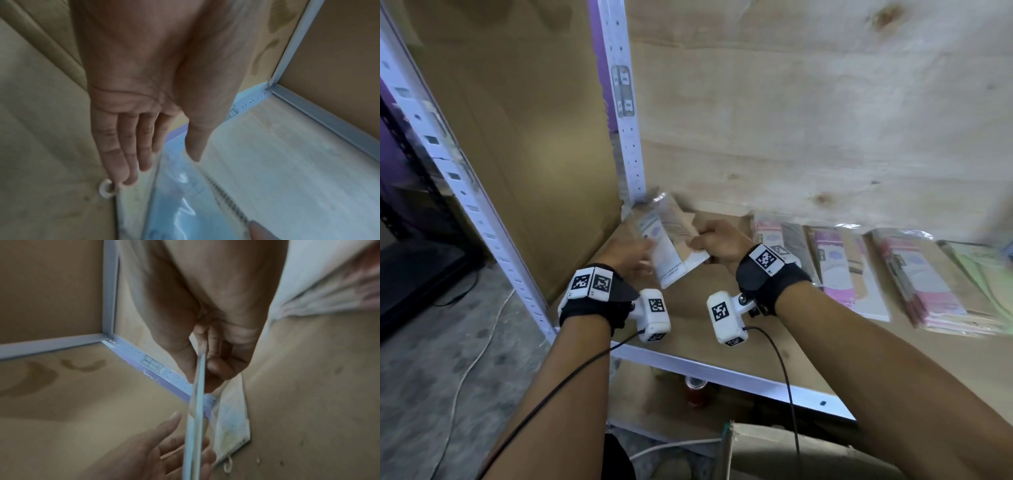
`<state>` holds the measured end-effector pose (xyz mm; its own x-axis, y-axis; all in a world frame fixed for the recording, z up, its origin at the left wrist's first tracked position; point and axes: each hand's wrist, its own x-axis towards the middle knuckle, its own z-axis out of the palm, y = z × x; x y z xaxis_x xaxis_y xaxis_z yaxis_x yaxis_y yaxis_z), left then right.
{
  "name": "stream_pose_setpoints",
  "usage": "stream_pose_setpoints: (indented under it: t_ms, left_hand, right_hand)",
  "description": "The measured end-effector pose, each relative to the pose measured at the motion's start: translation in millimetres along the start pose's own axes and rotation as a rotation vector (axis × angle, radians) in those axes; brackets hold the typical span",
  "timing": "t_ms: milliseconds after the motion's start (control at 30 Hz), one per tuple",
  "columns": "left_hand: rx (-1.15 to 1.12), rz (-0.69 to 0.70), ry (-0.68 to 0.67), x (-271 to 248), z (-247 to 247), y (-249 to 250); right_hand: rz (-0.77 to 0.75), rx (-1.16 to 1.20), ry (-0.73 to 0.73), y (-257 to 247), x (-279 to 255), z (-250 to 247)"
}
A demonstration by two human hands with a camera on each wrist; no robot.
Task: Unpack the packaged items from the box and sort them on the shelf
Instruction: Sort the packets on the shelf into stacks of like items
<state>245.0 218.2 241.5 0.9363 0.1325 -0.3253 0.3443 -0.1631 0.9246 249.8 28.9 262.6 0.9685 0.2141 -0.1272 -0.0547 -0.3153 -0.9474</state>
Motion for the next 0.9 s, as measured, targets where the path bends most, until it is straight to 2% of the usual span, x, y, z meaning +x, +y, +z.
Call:
stream_pose_setpoints:
  t_ms: [100,233,333,433,533,667,733,800,900]
  left_hand:
    - [-0.255,0.094,0.022,-3,7,11]
    - [-0.47,0.3,0.02,-7,10,27]
    - [-0.557,0.339,0.053,-18,17,37]
    - [-0.461,0.445,0.109,-27,39,46]
    - [-0.265,0.545,0.028,-41,68,53]
    - [-0.279,0.385,-0.303,-57,103,66]
    - [-0.275,0.309,-0.412,-62,120,71]
    - [-0.32,0.266,-0.386,-65,135,74]
    - [-0.649,0.143,-0.318,-60,155,74]
  right_hand:
    - [-0.091,0.013,-0.057,-8,-26,-23]
    - [-0.159,0.008,-0.071,-8,-62,-69]
    - [-0.141,-0.08,-0.097,-1,-89,-111]
    - [-0.136,-0.088,-0.058,9,-115,-151]
    - [-0.113,-0.096,-0.007,20,-137,-182]
    - [-0.09,-0.047,0.041,35,-154,-209]
    - [-0.087,-0.035,0.052,43,-161,-219]
    - [-0.098,0.003,0.095,50,-166,-227]
    - [-0.083,0.138,0.199,61,-172,-238]
